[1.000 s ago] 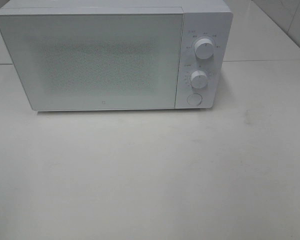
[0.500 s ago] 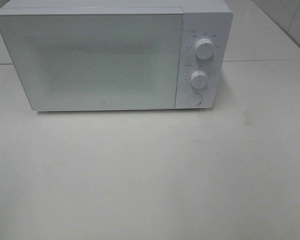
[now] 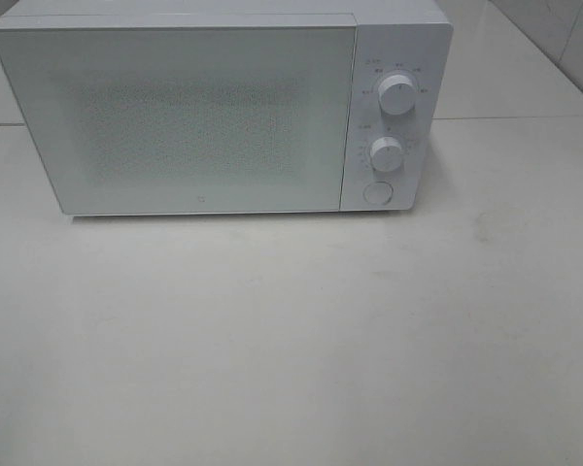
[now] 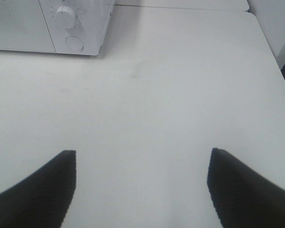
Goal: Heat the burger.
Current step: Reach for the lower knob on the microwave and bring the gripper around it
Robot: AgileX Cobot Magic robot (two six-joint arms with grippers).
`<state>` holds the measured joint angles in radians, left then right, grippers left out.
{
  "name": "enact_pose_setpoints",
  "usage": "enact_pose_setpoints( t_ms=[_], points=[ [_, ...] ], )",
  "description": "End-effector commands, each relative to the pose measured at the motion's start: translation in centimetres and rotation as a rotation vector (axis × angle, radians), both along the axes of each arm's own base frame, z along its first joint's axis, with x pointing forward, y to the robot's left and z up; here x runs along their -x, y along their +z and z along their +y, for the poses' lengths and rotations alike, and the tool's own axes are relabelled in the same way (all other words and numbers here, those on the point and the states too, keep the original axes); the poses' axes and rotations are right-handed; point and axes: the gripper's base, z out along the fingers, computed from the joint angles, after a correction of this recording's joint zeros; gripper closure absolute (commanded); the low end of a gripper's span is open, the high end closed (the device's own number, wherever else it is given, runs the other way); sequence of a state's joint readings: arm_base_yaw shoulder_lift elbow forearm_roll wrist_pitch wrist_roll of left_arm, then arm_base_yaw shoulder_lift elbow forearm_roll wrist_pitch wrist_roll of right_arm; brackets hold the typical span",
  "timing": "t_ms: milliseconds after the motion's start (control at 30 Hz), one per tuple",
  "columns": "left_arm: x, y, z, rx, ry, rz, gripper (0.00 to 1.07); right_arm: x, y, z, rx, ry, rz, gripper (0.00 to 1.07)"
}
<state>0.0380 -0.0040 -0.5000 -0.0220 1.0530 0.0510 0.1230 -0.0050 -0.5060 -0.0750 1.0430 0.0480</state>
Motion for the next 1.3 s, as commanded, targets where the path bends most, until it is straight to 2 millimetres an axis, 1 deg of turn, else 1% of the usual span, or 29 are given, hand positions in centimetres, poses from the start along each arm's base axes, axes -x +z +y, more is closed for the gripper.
enact_pose_setpoints(
  t_ms=[33, 1300],
  points=[
    [0.32, 0.05, 0.01, 0.004, 0.007, -0.039, 0.09, 0.24, 0.03, 0.0, -0.005, -0.005, -0.025, 0.34],
    [0.32, 0.05, 0.01, 0.004, 0.007, -0.039, 0.09, 0.24, 0.03, 0.0, -0.005, -0.005, -0.025, 0.34]
  ],
)
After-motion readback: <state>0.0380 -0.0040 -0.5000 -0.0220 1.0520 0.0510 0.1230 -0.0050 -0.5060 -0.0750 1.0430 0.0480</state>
